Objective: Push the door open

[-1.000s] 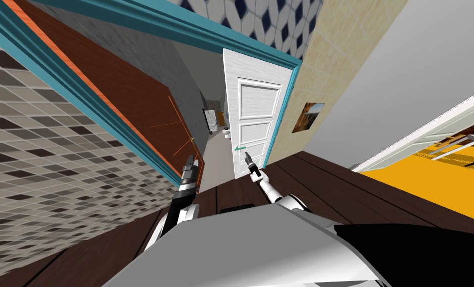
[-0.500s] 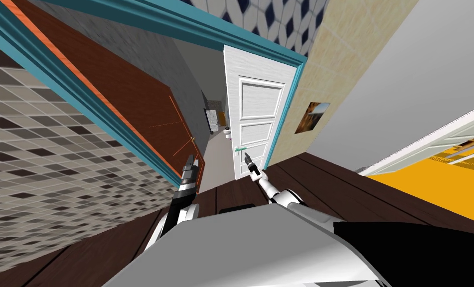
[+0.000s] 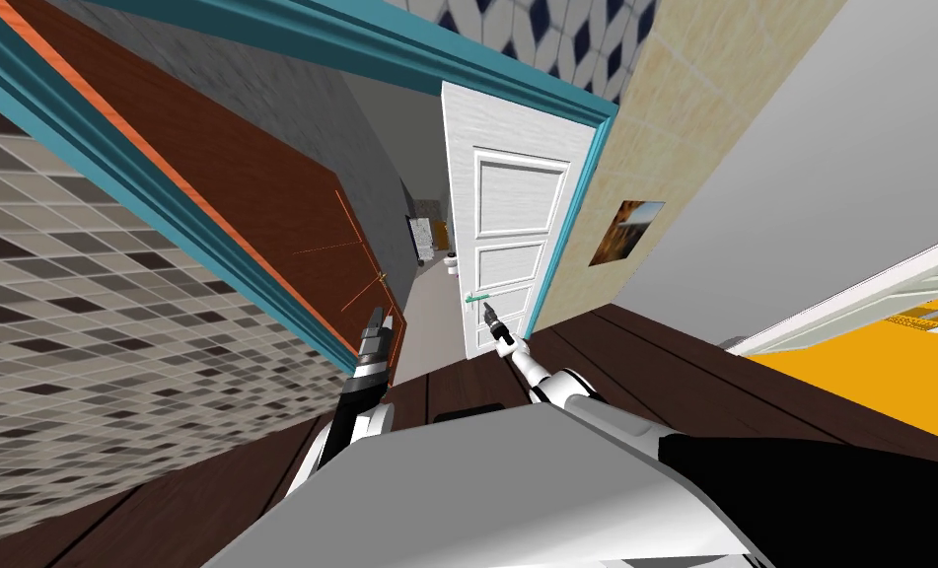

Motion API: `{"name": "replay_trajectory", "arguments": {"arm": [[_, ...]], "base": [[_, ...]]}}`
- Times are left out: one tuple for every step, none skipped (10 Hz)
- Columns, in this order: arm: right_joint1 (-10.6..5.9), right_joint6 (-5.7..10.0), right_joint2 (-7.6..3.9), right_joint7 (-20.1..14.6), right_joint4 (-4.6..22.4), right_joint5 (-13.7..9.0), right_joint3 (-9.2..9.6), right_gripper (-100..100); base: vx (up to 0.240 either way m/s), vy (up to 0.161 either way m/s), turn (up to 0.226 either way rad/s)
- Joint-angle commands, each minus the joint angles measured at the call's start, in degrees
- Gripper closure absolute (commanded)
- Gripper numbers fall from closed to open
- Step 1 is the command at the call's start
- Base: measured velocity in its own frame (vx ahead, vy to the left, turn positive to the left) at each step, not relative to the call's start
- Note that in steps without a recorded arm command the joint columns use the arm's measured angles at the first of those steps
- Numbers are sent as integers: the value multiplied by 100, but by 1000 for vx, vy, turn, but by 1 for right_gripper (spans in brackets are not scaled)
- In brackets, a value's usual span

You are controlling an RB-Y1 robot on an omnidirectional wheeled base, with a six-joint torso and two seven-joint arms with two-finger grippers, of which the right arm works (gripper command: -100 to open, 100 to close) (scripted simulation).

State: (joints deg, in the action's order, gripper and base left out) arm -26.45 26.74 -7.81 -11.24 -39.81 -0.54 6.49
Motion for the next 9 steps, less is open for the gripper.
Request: {"name": "replay_trajectory", "arguments": {"arm": [[-4,7,1,9,13,-4,-14,-100],[-3,12,1,17,24,-8,-30,-100],[-3,18,2,27,35,-12,-46,-100],[-3,24,3,37,47,-17,-63,-100],[-3,29,4,46,58,-21,-79,-100],[-2,34,5,54,68,-25,-92,-100],[-2,38,5,60,75,-27,-103,-100],[-12,46,6,56,90,-26,-96,-100],[-12,46,6,56,90,-26,-96,100]], "base": [[180,20,22],[187,28,31],[217,73,30],[206,51,22],[196,22,34],[183,33,36],[185,34,16],[85,13,2],[-12,-2,-1]]}}
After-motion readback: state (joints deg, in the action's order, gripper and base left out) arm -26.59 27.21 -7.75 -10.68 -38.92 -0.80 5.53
